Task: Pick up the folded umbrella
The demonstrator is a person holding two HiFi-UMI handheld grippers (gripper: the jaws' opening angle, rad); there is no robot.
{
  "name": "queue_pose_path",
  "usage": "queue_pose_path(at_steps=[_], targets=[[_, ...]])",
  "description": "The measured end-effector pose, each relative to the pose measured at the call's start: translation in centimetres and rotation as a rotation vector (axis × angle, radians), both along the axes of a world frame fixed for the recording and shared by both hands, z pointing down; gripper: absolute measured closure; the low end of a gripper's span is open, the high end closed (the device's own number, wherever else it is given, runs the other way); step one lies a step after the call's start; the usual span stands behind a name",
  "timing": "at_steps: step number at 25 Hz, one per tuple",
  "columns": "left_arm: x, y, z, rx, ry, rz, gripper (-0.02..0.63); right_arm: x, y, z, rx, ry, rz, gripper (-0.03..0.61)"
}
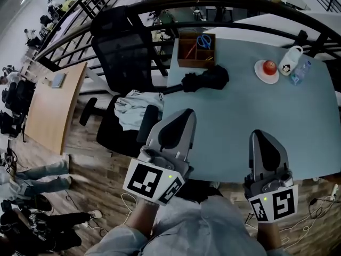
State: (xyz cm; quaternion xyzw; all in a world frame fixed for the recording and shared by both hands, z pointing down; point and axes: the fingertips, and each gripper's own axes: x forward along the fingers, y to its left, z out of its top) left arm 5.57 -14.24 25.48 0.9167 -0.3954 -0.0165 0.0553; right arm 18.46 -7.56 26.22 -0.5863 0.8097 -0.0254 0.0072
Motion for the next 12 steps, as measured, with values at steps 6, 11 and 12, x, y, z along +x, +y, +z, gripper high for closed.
queue_pose_path(at_steps=[6, 11, 12], targets=[[0.2, -3.5, 1.5, 0.026, -0.129, 0.037, 0.609, -0.4, -1.5, 0.4, -0.017, -0.002, 0.008, 0.580], [1.3, -6.3, 3.3, 0.028, -0.221, 0.121, 0.607, -0.3, -2.3, 1.4, -0.040, -0.001, 0.028, 0.579], [1.4, -6.9, 3.7, 0.030, -0.248, 0.129, 0.606, -0.2, -2.4, 1.6, -0.046, -0.002, 0.033, 0.579]])
